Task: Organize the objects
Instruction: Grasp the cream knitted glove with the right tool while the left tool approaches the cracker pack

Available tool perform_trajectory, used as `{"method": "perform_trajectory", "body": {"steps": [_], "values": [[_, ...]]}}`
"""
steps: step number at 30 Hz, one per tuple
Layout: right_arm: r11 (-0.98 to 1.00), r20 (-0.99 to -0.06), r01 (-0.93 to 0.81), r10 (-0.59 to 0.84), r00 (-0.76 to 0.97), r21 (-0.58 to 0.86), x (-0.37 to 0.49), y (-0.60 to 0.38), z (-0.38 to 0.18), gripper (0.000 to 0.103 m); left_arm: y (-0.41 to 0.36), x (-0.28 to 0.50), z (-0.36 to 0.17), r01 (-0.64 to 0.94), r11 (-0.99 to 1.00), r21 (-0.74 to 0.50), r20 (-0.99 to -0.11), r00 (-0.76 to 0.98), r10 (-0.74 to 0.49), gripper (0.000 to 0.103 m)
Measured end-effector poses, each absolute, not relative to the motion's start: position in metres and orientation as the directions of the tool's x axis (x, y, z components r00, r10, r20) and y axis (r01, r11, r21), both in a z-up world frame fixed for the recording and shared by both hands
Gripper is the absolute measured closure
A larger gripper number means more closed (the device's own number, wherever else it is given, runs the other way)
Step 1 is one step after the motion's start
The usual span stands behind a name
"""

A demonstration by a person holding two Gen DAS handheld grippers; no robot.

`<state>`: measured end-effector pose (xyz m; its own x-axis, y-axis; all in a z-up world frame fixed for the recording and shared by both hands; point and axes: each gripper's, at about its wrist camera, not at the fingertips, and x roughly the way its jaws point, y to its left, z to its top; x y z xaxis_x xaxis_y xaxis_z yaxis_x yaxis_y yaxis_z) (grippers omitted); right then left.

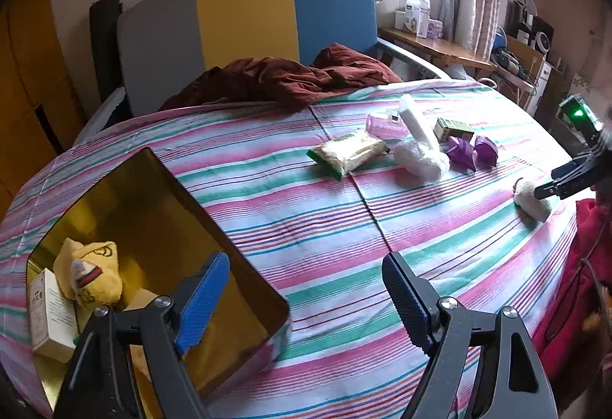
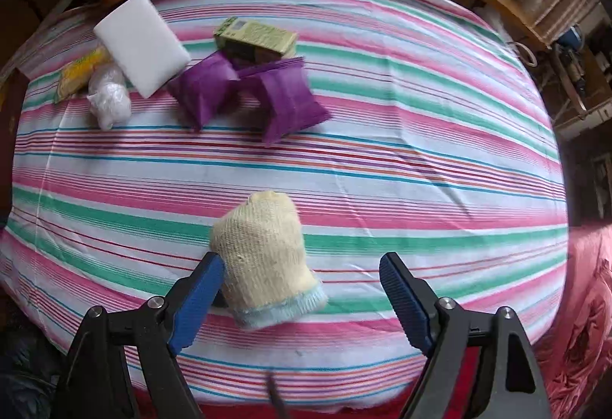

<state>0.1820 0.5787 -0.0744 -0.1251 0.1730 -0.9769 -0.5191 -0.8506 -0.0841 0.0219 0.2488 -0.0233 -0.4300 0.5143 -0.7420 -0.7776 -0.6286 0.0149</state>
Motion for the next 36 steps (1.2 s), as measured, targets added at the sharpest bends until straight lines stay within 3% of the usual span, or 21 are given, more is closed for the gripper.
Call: {"method": "perform_trajectory", "body": {"steps": [4, 7, 10, 14, 22, 27, 36], "values": [[-0.872, -0.986, -0.483, 0.144, -0.089, -0.084, 0.171, 0.574, -0.084, 0.023, 0.258, 0.023, -0.025, -0.791, -0.612, 0.019, -0.750, -0.416, 0.514, 0.020], [-0.898, -0.990, -0.437, 0.103, -0.093, -0.052, 0.165, 0.566, -0.089, 0.051, 0.266, 0.020, -0.026, -0.795, -0.607, 0.010, -0.754, -0.404, 0.517, 0.020], [-0.903, -0.985, -0.420, 0.147, -0.095, -0.094, 0.158, 0.556, -0.085, 0.051, 0.276, 0.016, -0.027, -0.796, -0.606, -0.006, -0.763, -0.387, 0.517, 0.020], [-0.901, -0.976, -0.432, 0.133, -0.169, -0.048, 0.146, 0.549, -0.078, 0.051, 0.295, 0.007, -0.026, -0.800, -0.600, -0.001, -0.769, -0.383, 0.512, 0.020], [-0.867, -0.927, -0.444, -0.052, -0.371, 0.227, 0.144, 0.549, -0.071, 0.051, 0.341, -0.018, -0.027, -0.828, -0.559, 0.047, -0.785, -0.376, 0.492, 0.020], [-0.814, -0.898, -0.467, -0.139, -0.419, 0.344, 0.154, 0.562, -0.076, 0.051, 0.371, -0.027, -0.038, -0.848, -0.513, 0.130, -0.777, -0.408, 0.478, 0.020], [-0.723, -0.808, -0.454, -0.247, -0.535, 0.521, 0.161, 0.575, -0.076, 0.051, 0.428, -0.060, -0.069, -0.912, -0.380, 0.154, -0.845, -0.321, 0.427, 0.019]]}}
